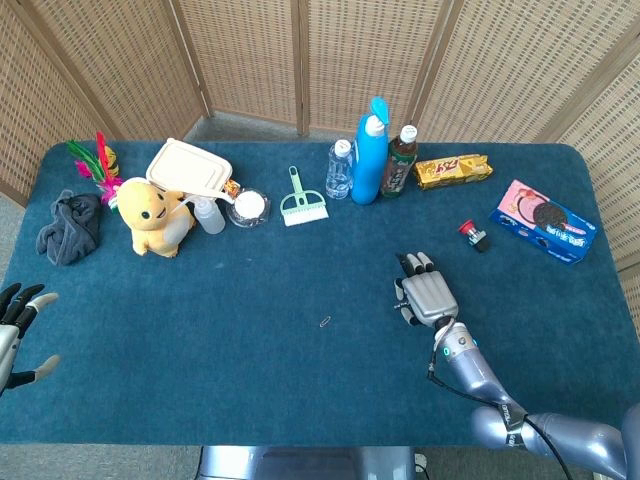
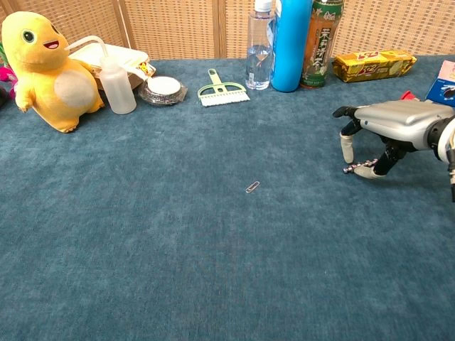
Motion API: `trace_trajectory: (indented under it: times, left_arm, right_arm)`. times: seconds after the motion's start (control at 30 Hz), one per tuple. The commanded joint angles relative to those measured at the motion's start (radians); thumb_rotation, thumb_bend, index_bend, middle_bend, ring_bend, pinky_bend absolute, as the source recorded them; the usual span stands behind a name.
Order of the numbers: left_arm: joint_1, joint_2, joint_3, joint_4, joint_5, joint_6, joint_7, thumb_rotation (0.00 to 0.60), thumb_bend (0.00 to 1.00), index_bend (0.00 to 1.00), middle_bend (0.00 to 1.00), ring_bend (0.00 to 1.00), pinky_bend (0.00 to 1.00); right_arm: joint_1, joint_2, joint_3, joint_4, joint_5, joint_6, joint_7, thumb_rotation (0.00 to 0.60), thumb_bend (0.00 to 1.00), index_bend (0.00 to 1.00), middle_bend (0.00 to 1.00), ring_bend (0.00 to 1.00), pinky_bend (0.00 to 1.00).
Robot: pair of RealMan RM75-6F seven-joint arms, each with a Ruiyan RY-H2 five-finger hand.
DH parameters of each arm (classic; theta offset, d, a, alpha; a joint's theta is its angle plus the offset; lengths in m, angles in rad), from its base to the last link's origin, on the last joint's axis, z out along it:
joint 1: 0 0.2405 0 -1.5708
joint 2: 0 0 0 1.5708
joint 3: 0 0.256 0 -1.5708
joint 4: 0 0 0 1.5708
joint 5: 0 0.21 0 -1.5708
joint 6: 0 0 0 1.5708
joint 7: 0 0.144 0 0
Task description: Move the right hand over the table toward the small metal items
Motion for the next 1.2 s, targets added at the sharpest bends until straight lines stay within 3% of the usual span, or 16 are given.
trace_trajectory:
  times: [0.03, 0.57, 0.8, 1.2]
  left_arm:
    - [0.0, 0.0, 0.0, 0.0, 0.0, 0.001, 0.003, 0.6, 0.34, 0.16, 0.11, 0.0, 0.03]
    - [0.002, 0.001, 0.001, -0.002, 0.0, 0.005, 0.031, 0.6, 0.34, 0.16, 0.08, 0.0, 0.0]
    - [0.0, 0.008, 0.006, -0.004, 0.002, -0.006, 0.034, 0.6, 0.31, 0.09, 0.0, 0.0, 0.0]
    - [-0.001, 0.009, 0.006, -0.001, 0.009, -0.005, 0.024, 0.6, 0.3, 0.06, 0.0, 0.0, 0.0]
  right_arm:
    - [0.0, -0.002, 0.0, 0.002, 0.0, 0.0, 0.002, 0.6, 0.39, 0.48, 0.0, 0.0, 0.0]
    - [0.001, -0.009, -0.002, 0.014, -0.003, 0.003, 0.012, 0.6, 0.39, 0.49, 0.0, 0.0, 0.0]
    - [-0.001, -0.015, -0.007, 0.025, -0.006, 0.001, 0.02, 0.6, 0.39, 0.49, 0.0, 0.0, 0.0]
    - [-0.001, -0.019, -0.007, 0.032, -0.008, -0.001, 0.025, 0.6, 0.39, 0.5, 0.0, 0.0, 0.0]
